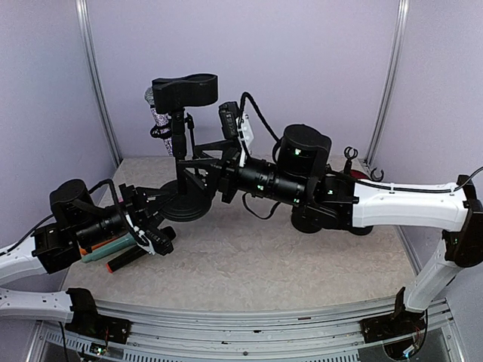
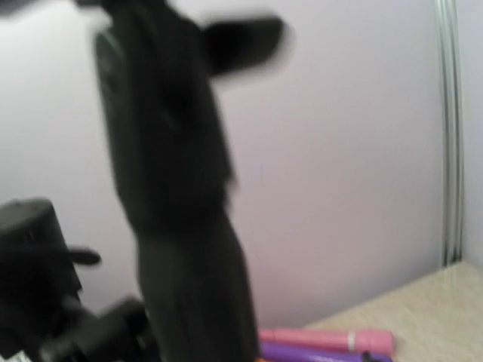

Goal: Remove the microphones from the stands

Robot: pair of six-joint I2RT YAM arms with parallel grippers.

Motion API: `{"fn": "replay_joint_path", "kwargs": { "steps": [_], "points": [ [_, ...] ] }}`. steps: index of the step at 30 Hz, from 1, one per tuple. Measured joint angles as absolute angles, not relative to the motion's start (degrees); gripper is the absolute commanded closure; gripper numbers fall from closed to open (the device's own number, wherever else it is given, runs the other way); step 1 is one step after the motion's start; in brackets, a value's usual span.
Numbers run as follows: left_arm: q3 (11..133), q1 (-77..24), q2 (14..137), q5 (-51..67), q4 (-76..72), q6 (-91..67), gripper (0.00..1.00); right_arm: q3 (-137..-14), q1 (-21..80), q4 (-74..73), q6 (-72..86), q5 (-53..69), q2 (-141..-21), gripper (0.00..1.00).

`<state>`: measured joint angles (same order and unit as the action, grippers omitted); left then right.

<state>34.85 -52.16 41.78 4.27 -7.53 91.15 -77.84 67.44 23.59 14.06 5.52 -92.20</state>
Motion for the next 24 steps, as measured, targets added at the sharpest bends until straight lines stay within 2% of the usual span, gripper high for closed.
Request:
{"fn": "replay_joint_path", "kwargs": {
  "steps": [6,9,10,12,13,14,17,18,24],
  "points": [
    [34.63,-52.16,41.8,4.12,-7.51,91.5,1.0,-84.03,68.84,24.21,12.25,3.22,-96.88,0.69],
    [34.44,-52.05,41.82,3.66,-7.18,91.55,1.0,-85.8,68.9,23.83,11.88,2.5,-98.45,0.9],
    [34.3,-52.05,41.82,3.57,-7.14,91.59,1.0,-85.8,68.99,23.68,11.38,2.04,-98.52,0.99],
    [34.0,-52.05,41.76,3.51,-7.09,91.39,0.99,-85.8,69.12,23.33,11.33,1.1,-98.65,1.0],
    [34.0,-52.03,41.76,3.38,-7.09,91.35,0.93,-85.8,69.14,23.31,10.98,0.6,-98.67,1.0],
    [34.0,-51.96,41.8,3.33,-7.09,91.35,0.79,-85.78,69.17,23.29,10.9,0.23,-98.67,1.0],
    [34.04,-51.86,42.52,2.9,-6.94,91.44,0.2,-85.08,69.43,23.86,10.15,-2.57,-98.67,1.0],
    [34.2,-51.72,43.05,2.7,-6.72,91.22,0.04,-84.29,69.38,24.14,9.89,-4.08,-98.59,1.0],
    [37.08,-48.1,47.83,0.99,-0.64,88.09,0.01,-73.91,65.73,29.1,9.06,-12.86,-98.45,1.0]
  ]
}}
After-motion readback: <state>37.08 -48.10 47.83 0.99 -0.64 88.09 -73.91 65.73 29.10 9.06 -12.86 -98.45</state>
